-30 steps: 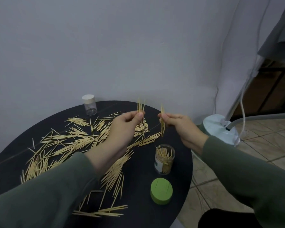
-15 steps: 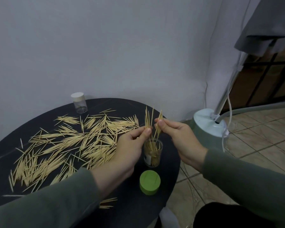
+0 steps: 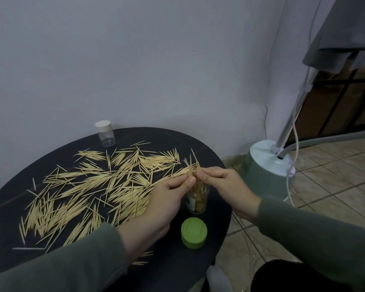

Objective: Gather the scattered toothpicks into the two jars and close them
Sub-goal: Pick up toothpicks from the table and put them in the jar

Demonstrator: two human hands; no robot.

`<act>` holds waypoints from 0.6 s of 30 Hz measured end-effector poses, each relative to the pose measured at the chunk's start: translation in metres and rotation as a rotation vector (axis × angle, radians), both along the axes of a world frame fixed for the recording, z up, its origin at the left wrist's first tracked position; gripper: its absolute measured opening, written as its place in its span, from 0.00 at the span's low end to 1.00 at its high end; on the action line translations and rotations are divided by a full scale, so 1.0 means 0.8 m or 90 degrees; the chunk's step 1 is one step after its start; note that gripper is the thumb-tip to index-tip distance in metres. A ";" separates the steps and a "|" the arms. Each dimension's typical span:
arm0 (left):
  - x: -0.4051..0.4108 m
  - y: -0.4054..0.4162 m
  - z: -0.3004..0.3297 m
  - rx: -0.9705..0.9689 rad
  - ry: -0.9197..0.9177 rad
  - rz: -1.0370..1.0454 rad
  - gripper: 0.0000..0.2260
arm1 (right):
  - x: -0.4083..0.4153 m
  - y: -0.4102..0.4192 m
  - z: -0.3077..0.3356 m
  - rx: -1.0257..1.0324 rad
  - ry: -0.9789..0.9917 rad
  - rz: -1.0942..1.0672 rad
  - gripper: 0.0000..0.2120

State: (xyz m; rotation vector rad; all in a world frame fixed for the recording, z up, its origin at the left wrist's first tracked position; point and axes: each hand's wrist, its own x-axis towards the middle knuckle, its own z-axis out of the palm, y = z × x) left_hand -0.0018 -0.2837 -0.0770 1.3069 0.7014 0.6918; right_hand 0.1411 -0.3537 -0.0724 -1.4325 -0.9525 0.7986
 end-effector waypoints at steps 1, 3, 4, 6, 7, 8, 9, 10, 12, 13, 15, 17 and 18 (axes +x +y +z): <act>0.000 0.001 0.000 0.000 -0.002 -0.001 0.10 | 0.001 -0.001 0.000 0.004 -0.012 0.005 0.09; -0.001 0.003 0.000 0.011 -0.001 0.000 0.10 | 0.003 -0.001 -0.001 0.010 -0.054 0.018 0.09; -0.001 0.004 0.000 0.022 0.002 0.000 0.09 | 0.005 -0.001 -0.002 0.013 -0.086 0.022 0.09; -0.003 0.008 -0.001 0.046 0.008 -0.004 0.09 | 0.008 0.000 -0.003 0.011 -0.163 0.025 0.10; -0.003 0.010 -0.001 0.057 0.010 -0.006 0.08 | 0.010 0.000 -0.004 0.002 -0.204 0.029 0.11; -0.004 0.012 -0.001 0.066 0.013 -0.007 0.08 | 0.012 0.000 -0.005 -0.010 -0.247 0.032 0.11; -0.004 0.014 -0.002 0.073 0.013 -0.008 0.08 | 0.013 0.001 -0.006 -0.018 -0.290 0.036 0.12; -0.005 0.016 -0.003 0.080 0.014 -0.008 0.08 | 0.014 0.001 -0.008 -0.019 -0.321 0.041 0.12; -0.006 0.020 -0.002 0.093 0.021 -0.015 0.09 | 0.016 0.001 -0.009 -0.007 -0.342 0.058 0.13; -0.007 0.022 -0.001 0.103 0.030 -0.022 0.09 | 0.017 0.001 -0.009 0.006 -0.334 0.067 0.13; -0.009 0.024 0.002 0.133 0.050 -0.032 0.09 | 0.018 -0.001 -0.006 0.024 -0.302 0.091 0.12; -0.010 0.027 0.004 0.165 0.065 -0.032 0.09 | 0.021 -0.004 -0.004 0.029 -0.303 0.111 0.14; -0.010 0.027 0.005 0.172 0.064 -0.033 0.08 | 0.024 -0.006 -0.003 0.023 -0.331 0.120 0.19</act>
